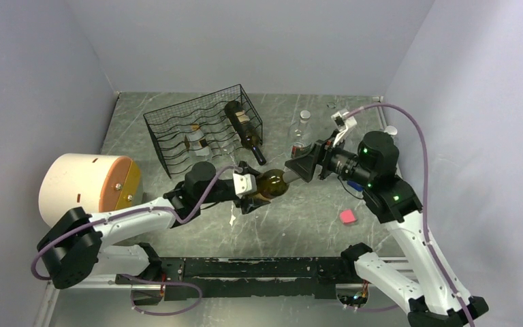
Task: Put the wine bottle on the wine rack
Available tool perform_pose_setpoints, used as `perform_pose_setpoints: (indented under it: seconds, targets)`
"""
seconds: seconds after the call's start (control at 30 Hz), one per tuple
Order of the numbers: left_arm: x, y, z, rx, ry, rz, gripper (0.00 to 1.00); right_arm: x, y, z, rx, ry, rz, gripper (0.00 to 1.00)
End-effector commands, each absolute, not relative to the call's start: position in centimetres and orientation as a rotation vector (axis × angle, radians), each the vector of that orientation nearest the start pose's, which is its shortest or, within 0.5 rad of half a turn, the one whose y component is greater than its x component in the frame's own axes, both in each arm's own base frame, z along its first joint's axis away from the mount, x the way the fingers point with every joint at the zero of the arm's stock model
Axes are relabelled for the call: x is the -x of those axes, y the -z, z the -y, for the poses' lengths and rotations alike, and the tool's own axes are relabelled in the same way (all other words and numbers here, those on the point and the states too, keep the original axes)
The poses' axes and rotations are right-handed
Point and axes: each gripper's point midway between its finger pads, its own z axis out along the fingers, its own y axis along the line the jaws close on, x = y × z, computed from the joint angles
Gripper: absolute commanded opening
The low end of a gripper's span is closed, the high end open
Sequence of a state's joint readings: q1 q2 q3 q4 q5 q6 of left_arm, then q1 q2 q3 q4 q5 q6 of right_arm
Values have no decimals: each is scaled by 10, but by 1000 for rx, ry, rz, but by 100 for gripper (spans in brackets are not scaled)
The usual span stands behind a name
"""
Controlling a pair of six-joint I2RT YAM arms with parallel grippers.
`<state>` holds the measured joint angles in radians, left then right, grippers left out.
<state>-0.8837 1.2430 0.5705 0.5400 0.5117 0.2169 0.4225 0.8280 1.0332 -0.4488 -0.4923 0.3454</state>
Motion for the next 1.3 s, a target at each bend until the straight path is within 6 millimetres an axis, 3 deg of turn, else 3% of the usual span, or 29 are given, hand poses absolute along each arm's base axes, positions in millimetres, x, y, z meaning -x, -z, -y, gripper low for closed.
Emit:
perform_pose_setpoints:
  seconds: [0.0, 0.2, 0.33, 0.5, 0.93, 1.27]
  targets:
    - [-211, -254, 348, -1270, 608, -966, 7, -206, -350, -185, 438, -893, -1802, 76]
    - [-228, -283, 342, -1341, 310, -798, 7, -195, -363, -175, 481, -839, -1782, 76]
    - [-238, -301, 341, -1379, 114, -678, 7, -178, -344, -177, 601, -852, -1836, 77]
    - [-253, -315, 343, -1428, -97, -584, 7, -175, -321, -172, 617, -827, -1914, 77]
    - [-268, -347, 354, -1484, -343, -400, 7, -191, -274, -170, 546, -780, -2080, 76]
    - [-262, -345, 365, -1516, -442, -327, 7, -205, -251, -173, 547, -753, -2167, 73]
